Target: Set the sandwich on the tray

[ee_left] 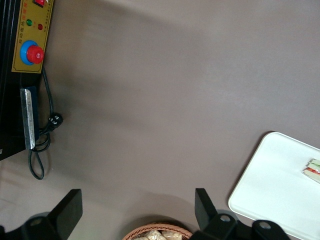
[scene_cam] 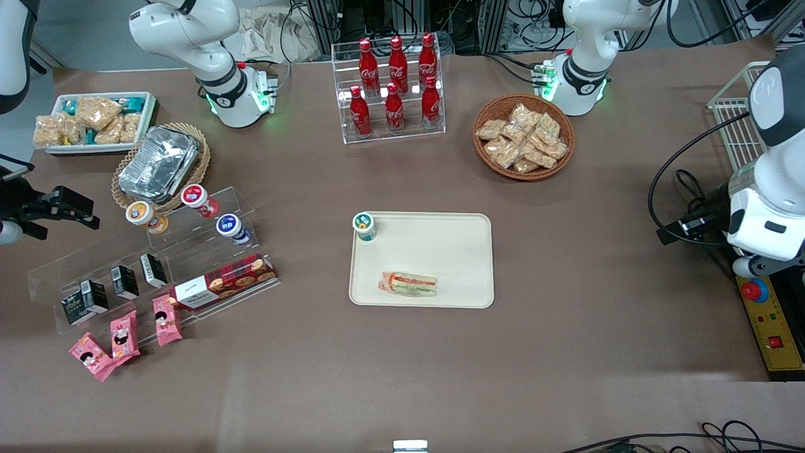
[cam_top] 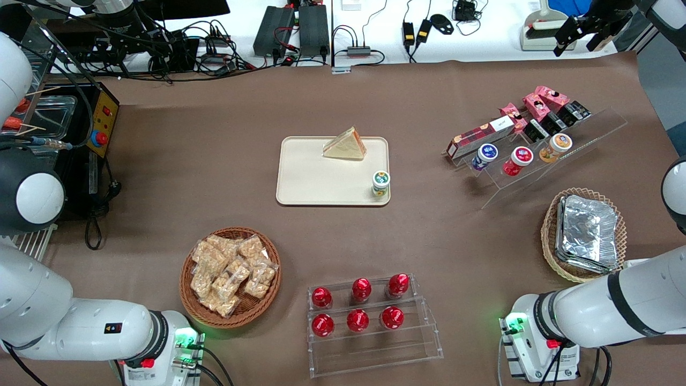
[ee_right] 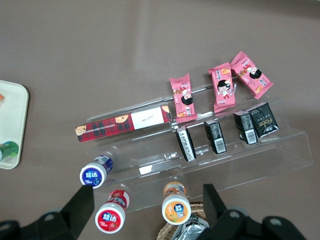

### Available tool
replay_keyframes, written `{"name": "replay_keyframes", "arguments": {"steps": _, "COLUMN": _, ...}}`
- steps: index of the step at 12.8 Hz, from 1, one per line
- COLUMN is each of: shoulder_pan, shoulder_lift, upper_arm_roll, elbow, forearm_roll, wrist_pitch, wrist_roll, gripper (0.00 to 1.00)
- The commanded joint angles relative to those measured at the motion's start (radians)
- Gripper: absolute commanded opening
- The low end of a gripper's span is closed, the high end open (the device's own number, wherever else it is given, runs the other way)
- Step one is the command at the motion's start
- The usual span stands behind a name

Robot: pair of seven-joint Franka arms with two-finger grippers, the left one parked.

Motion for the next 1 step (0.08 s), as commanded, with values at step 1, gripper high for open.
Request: {"name": "replay_keyframes", "arguments": {"steps": 1, "shoulder_pan": 0.003, "shoulder_lift": -0.022, "upper_arm_roll": 0.003, "elbow": -0.013, "forearm_roll": -0.02, "wrist_pitch": -0.002, "wrist_roll": 0.032, "gripper": 0.97}}
